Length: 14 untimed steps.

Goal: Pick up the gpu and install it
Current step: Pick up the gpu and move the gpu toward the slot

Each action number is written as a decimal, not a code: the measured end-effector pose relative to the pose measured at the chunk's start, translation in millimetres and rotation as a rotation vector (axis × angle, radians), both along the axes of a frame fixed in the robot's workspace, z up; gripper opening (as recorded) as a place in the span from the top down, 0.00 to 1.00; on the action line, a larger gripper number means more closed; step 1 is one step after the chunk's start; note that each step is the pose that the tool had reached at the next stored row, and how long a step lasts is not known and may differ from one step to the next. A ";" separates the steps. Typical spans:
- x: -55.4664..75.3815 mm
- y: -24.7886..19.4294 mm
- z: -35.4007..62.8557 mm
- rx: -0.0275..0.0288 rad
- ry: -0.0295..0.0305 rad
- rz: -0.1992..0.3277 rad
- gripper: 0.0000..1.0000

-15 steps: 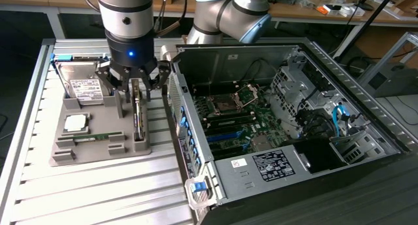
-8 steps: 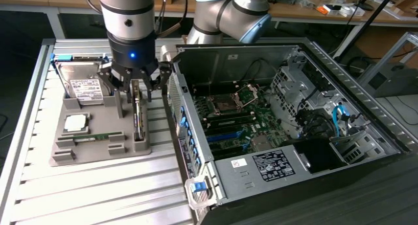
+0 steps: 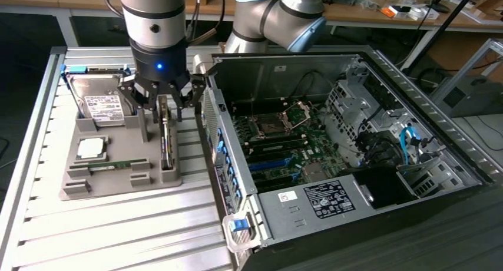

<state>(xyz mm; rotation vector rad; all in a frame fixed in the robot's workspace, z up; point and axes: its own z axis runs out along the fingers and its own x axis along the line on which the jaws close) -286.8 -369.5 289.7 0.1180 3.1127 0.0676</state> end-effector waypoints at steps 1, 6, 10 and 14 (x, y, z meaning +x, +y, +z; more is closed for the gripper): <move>-0.3 1.1 -0.9 0.0001 -0.0001 0.000 0.52; -3.2 3.6 -6.0 0.0000 0.0000 0.000 0.52; -3.4 4.0 -9.5 0.0000 0.0000 0.001 0.52; -3.4 4.5 -14.5 0.0000 0.0001 0.001 0.52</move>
